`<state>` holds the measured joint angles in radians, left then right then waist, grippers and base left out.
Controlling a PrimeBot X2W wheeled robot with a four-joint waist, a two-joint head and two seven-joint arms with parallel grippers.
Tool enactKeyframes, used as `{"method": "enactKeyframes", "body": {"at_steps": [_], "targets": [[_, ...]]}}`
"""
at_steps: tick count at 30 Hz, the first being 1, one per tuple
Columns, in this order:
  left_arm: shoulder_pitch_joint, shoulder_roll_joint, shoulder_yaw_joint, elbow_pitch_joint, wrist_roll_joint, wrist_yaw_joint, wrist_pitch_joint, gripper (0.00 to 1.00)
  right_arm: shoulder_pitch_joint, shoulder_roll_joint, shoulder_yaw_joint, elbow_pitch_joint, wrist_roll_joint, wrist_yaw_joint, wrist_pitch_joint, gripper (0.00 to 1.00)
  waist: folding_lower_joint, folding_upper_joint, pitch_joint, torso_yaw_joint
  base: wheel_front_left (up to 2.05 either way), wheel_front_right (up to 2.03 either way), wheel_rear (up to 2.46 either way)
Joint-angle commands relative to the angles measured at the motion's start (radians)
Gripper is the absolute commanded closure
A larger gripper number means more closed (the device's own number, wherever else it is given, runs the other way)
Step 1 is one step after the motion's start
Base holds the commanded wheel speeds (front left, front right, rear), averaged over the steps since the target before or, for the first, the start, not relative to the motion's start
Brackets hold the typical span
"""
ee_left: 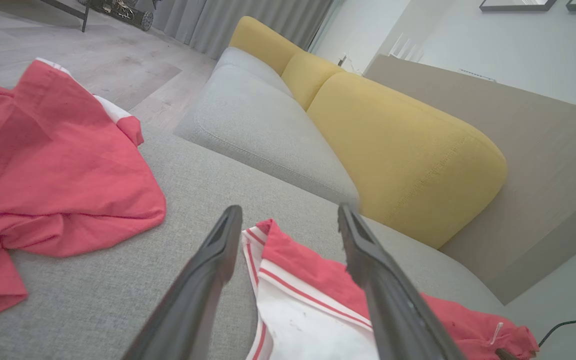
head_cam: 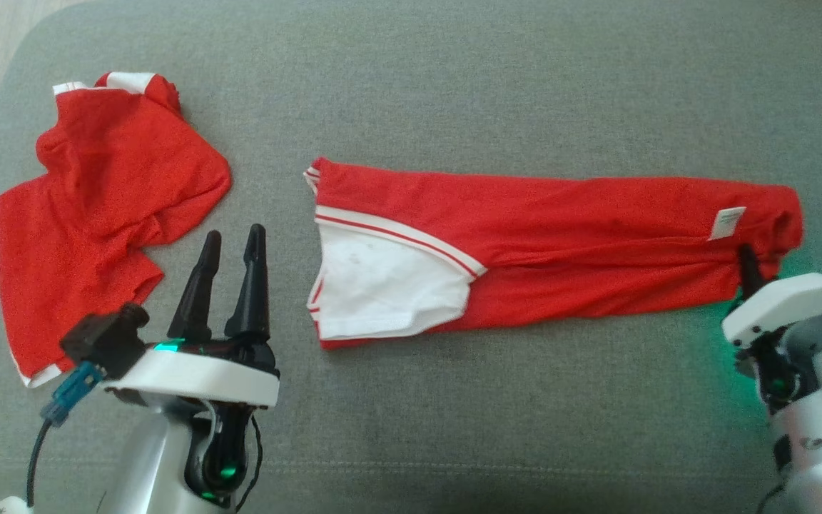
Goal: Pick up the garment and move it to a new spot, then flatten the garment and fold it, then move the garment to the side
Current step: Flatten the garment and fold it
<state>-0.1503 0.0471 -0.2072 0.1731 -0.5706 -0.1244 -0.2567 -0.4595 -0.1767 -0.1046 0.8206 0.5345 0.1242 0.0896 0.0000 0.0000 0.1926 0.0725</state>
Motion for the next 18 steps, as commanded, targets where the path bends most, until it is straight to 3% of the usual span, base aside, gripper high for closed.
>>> {"method": "enactKeyframes", "body": {"at_steps": [1,6,11,18], "targets": [[-0.027,0.003,0.04,-0.028,-0.008,-0.006,-0.005,0.0,-0.014,-0.039,0.01,-0.021,-0.023,0.007,-0.029,1.0,0.0,0.0,-0.007,0.0,0.0,0.0,0.0],[-0.02,0.003,0.043,-0.029,-0.013,-0.006,-0.005,0.0,-0.041,-0.099,-0.038,0.002,-0.098,0.007,-0.08,1.0,0.0,0.0,-0.013,-0.005,0.0,0.0,0.0],[-0.014,0.003,0.041,-0.021,-0.018,-0.006,-0.005,0.0,-0.087,-0.153,-0.208,0.083,-0.245,0.007,-0.146,1.0,0.0,0.0,-0.033,-0.01,0.0,0.0,0.0],[0.001,0.003,0.046,-0.013,-0.034,-0.006,-0.005,0.0,-0.139,-0.099,-0.292,0.092,-0.422,0.007,-0.162,1.0,0.0,0.0,-0.06,-0.021,0.0,0.0,0.0]]}}
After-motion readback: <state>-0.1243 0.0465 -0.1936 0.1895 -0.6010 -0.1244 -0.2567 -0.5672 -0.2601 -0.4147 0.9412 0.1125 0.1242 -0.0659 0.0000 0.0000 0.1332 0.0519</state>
